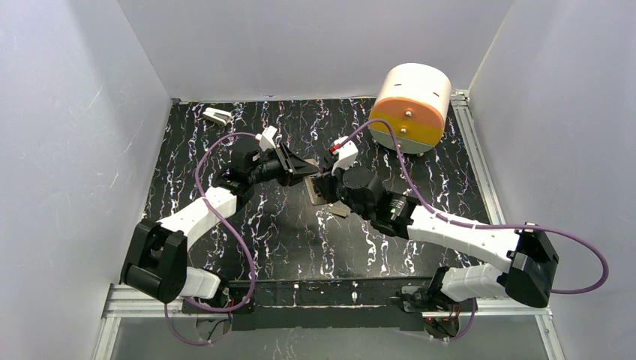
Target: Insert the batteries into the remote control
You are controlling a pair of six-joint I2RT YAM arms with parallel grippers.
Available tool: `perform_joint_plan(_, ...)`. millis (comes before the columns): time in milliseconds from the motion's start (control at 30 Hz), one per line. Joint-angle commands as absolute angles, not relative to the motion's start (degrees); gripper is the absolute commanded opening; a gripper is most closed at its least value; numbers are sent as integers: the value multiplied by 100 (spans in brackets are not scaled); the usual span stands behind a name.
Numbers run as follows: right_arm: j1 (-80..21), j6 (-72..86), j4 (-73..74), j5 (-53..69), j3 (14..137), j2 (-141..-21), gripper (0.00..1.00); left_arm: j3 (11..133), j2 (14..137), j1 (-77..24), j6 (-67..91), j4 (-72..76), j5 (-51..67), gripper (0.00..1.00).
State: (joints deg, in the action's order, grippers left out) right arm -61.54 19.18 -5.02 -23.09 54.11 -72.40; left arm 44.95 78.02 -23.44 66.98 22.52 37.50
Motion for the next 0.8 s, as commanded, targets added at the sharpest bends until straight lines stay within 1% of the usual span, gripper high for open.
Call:
perform_joint_plan(0,-6185,1661,-791,-2501,5300,-7265,15,4696,7654,-2370,6712,2356,3937,0)
perform_joint_plan(133,-6187,1589,-800,-2530,5307,-7320,17,4693,7653,-2365,6714,2354,3946,0)
perform_joint_plan(267,-6183,1581,-829,-2284,5243,-7276,26,4715,7638,-2363,6701,2344,3939,0)
perform_joint_plan(333,-6185,1613,-861,-2214,5181,-7233,28,4732,7635,-2365,6690,2331,3929,0)
perform_joint_plan(567,-6185,1762,-700,-2104,5142,-7067,30,4731,7603,-2371,6611,2291,3872,0)
perform_joint_plan(767,-6184,1856,-545,-2303,5314,-6926,33,4737,7603,-2365,6550,2225,3859,0)
